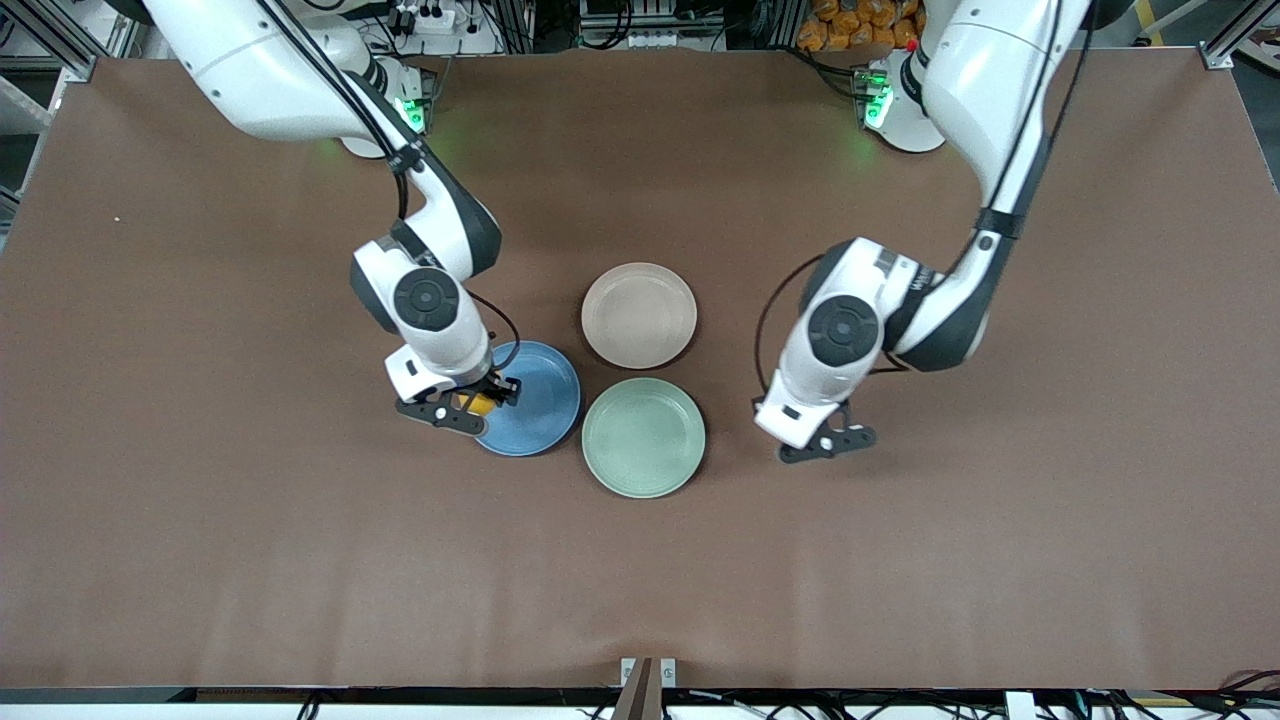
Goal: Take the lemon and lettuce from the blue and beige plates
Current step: 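Lift the lettuce with the left gripper while the right gripper lifts the lemon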
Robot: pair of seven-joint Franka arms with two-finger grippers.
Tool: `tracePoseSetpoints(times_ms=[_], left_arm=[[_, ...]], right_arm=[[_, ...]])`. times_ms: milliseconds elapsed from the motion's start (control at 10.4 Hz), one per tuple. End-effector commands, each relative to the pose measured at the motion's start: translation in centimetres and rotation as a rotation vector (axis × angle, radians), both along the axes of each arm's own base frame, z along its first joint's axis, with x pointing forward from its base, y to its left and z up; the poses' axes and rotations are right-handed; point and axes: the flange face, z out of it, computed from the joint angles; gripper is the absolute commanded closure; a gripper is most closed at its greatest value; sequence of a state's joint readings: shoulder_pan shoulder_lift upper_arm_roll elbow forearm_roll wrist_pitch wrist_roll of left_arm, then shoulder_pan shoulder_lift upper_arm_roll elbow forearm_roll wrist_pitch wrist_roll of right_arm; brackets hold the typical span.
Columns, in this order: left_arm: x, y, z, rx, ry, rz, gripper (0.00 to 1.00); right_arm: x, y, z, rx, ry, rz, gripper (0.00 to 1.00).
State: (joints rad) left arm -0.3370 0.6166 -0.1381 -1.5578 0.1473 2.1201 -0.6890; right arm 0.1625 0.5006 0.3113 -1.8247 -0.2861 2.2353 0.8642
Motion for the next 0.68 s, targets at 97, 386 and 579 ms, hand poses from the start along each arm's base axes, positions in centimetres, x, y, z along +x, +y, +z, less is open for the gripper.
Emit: tracePoseSetpoints(times_ms=[97, 386, 579], left_arm=[[3.0, 8.8, 0.5, 0.019, 0.018, -0.130, 1.00], [3.7, 11.5, -0.8, 0.020, 0.043, -0.176, 1.00], [3.8, 12.2, -2.1, 0.029, 0.058, -0.173, 0.81]], right_arm=[[1.1, -6.8, 5.1, -0.021, 0.032, 0.097, 0.91], [3.0, -13.7, 7.0, -0.001, 0.030, 0.155, 0.89], [3.3, -18.7, 8.3, 0.014, 0.049, 0.208, 0.88]])
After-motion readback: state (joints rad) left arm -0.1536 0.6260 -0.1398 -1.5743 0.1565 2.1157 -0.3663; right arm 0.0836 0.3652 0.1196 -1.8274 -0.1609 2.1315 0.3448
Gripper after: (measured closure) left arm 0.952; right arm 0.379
